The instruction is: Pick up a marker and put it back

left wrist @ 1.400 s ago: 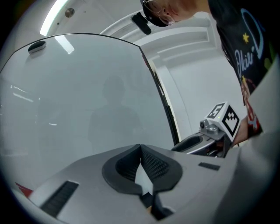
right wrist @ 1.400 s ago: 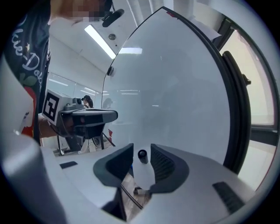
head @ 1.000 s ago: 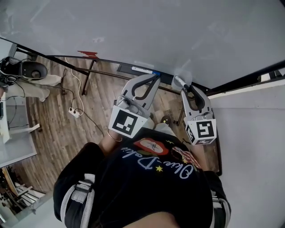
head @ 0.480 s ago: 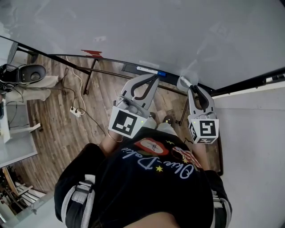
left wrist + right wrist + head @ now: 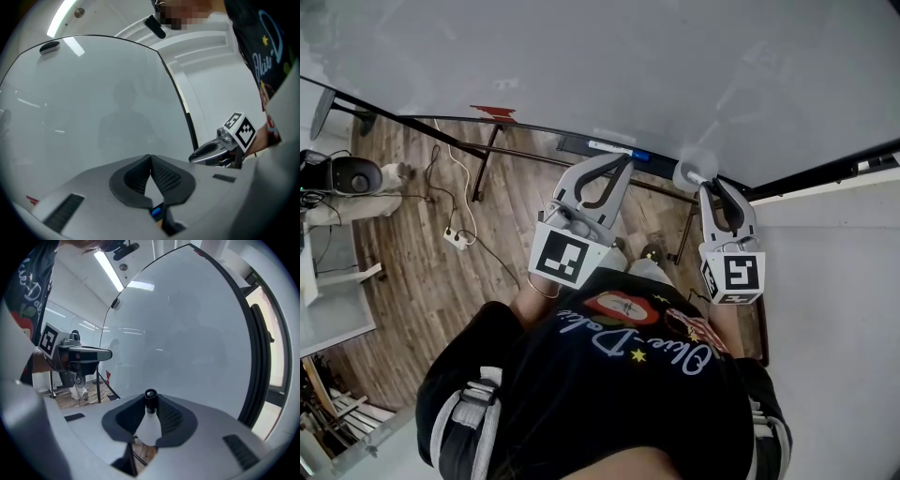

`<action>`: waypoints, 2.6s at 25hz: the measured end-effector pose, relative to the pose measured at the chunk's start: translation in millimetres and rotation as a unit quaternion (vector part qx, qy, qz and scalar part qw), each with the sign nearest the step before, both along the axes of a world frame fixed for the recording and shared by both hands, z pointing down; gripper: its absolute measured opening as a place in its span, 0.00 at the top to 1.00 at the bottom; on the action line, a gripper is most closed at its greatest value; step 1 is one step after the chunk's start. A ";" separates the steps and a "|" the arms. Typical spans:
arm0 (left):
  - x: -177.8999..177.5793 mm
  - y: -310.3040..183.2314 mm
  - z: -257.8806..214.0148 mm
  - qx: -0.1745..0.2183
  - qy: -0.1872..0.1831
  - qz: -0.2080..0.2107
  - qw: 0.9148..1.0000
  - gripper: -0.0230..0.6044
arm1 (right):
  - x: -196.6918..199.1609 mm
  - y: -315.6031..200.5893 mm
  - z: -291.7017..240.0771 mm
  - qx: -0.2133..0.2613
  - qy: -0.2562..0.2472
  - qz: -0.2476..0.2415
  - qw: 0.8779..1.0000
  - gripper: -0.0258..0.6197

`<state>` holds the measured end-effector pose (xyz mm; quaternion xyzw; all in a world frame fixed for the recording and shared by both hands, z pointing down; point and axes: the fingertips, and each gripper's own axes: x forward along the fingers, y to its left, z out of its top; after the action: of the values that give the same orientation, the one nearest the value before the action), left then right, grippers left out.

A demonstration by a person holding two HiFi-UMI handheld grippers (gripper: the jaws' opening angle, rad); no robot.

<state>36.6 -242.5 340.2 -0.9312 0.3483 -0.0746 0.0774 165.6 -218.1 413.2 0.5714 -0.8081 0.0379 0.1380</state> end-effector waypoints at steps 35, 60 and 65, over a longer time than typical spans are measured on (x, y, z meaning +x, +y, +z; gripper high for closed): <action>-12.7 0.2 0.9 -0.012 0.039 0.015 0.999 0.96 | 4.5 13.3 -90.1 0.067 -0.001 0.024 0.997 0.85; 0.1 0.3 -2.2 -0.008 0.031 0.031 0.999 0.96 | 24.0 17.5 -97.1 0.075 -0.025 0.041 0.996 0.85; 1.8 -0.7 -1.7 -0.009 0.030 0.031 0.999 0.96 | 24.8 17.1 -96.3 0.074 -0.028 0.042 0.996 0.85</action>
<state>38.5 -243.3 338.5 -0.9441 0.3206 -0.0472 0.0608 190.4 -201.1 316.9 0.6122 -0.7875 -0.0005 0.0710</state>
